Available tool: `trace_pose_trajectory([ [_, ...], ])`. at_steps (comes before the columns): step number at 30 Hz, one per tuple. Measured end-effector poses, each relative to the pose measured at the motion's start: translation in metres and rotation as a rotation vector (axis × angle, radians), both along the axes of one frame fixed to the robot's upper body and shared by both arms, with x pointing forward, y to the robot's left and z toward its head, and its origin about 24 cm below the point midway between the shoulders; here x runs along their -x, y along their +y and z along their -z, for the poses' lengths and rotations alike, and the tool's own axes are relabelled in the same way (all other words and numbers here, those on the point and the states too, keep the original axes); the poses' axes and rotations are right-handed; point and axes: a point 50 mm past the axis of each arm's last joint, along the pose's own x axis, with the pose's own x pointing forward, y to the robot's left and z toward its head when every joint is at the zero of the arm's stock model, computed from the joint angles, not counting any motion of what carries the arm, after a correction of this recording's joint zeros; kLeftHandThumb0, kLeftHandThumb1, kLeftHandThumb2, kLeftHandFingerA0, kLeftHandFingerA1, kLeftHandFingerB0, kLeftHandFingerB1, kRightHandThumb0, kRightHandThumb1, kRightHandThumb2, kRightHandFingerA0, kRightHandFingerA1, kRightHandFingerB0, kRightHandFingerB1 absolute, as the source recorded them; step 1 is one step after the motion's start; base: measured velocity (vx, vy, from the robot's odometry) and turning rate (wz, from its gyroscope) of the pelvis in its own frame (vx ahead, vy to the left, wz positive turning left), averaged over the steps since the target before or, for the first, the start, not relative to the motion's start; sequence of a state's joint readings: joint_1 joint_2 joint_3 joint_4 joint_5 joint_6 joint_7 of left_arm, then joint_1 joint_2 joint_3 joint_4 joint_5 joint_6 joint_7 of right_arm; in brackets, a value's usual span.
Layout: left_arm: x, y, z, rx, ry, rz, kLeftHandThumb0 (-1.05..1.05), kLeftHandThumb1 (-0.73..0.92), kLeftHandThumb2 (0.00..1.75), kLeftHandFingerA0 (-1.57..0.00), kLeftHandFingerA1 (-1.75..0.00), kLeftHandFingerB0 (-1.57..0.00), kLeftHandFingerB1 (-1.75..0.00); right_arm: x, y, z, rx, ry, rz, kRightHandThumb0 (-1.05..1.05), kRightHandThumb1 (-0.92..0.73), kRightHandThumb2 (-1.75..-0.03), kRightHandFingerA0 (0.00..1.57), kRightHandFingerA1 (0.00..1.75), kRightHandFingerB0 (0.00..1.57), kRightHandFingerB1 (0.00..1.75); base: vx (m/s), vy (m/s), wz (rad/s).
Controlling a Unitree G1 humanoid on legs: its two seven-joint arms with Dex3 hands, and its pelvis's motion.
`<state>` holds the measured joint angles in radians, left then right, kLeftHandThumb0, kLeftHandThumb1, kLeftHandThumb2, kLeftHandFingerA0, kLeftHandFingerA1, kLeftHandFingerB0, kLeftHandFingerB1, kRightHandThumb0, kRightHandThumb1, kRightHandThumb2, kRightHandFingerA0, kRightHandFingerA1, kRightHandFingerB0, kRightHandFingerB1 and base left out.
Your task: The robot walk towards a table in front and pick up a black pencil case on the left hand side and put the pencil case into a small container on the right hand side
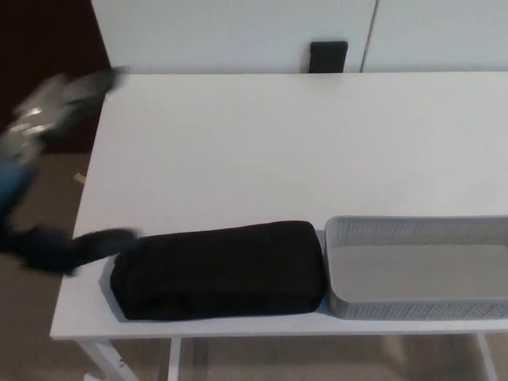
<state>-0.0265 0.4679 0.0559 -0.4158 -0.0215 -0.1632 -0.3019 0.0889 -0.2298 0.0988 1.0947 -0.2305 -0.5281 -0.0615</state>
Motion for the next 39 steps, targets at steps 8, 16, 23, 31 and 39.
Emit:
trace_pose_trajectory([
  [8, -0.017, -0.062, 0.014, -0.188, 0.1, 0.191, -0.42, 0.31, 0.69, 0.0, -0.17, -0.06, -0.27, -0.005, 0.0, -0.002, 0.002, -0.012, -0.003, -0.31, -0.63, -0.59, 0.53, 0.38, 0.41, 0.36, 0.0, 0.0, 0.0],
  [16, -0.021, -0.083, 0.053, -0.358, 0.274, 0.206, -0.42, 0.31, 0.69, 0.0, -0.18, -0.05, -0.26, -0.011, 0.0, -0.005, 0.007, -0.034, -0.01, -0.32, -0.63, -0.59, 0.52, 0.38, 0.4, 0.35, 0.0, 0.0, 0.0],
  [23, -0.022, -0.082, 0.076, -0.488, 0.387, 0.149, -0.47, 0.33, 0.69, 0.0, -0.11, -0.06, -0.22, -0.015, -0.001, -0.008, 0.015, -0.043, -0.011, -0.33, -0.63, -0.59, 0.52, 0.38, 0.4, 0.35, 0.0, 0.0, 0.0],
  [31, -0.025, -0.081, 0.081, -0.6, 0.416, 0.062, -0.48, 0.33, 0.59, -0.04, -0.2, -0.08, -0.24, -0.018, -0.001, -0.009, 0.02, -0.045, -0.004, -0.33, -0.62, -0.59, 0.53, 0.38, 0.4, 0.35, 0.0, 0.0, 0.0],
  [39, -0.023, -0.087, 0.084, -0.673, 0.386, 0.01, -0.44, 0.31, 0.71, 0.0, -0.24, -0.05, -0.29, -0.02, 0.0, -0.01, 0.024, -0.045, -0.011, -0.33, -0.62, -0.59, 0.52, 0.38, 0.41, 0.35, 0.0, 0.0, 0.0],
])
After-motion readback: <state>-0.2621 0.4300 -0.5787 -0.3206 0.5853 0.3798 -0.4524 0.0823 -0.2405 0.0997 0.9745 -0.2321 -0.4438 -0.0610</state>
